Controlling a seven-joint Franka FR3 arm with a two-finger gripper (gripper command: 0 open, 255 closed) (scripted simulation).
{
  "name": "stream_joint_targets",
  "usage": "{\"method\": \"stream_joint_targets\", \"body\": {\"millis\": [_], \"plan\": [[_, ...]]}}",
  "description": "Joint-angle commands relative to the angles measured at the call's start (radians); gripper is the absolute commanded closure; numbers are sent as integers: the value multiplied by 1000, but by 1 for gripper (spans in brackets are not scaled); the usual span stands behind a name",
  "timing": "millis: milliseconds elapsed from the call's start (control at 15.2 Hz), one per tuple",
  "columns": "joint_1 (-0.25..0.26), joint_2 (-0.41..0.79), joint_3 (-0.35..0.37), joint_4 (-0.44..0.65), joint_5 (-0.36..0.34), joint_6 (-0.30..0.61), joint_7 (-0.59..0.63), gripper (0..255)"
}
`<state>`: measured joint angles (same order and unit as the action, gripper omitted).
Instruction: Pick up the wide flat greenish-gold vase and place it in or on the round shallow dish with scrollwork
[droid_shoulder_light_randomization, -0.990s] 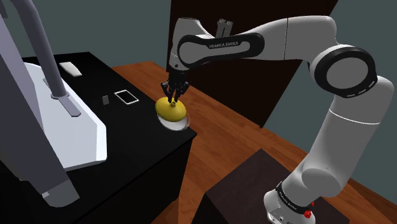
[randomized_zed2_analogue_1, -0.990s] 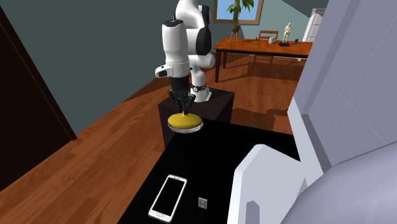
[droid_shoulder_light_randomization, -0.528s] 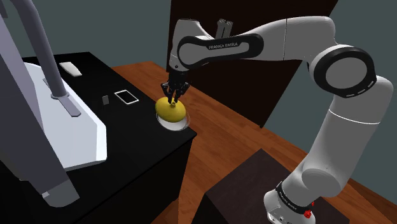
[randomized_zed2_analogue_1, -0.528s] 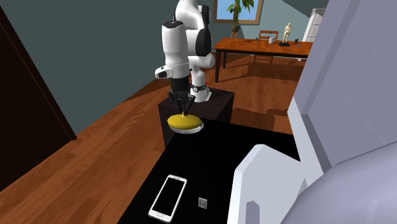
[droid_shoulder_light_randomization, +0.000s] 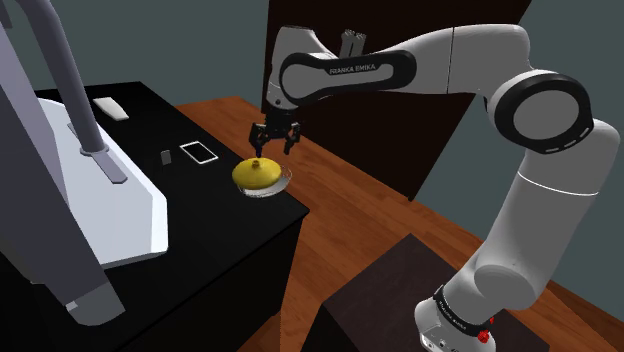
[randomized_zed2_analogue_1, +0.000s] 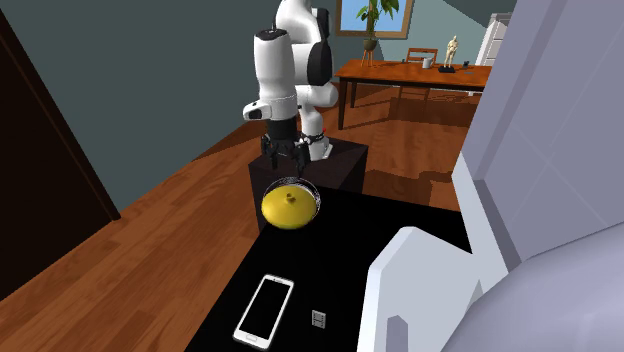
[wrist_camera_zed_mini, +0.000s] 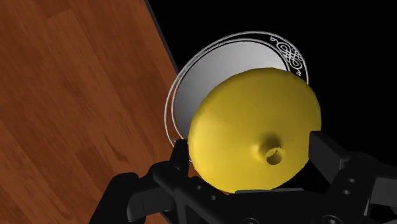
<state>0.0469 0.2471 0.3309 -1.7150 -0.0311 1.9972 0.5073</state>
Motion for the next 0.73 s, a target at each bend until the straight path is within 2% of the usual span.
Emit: {"method": "stream_joint_targets", "body": {"millis": [0,132,660], "plan": [[-1,-12,1,34,4,-46,-2,0],[-3,-23,2,80,8,-102,-5,0],[-3,-23,2,80,8,-102,-5,0]]}}
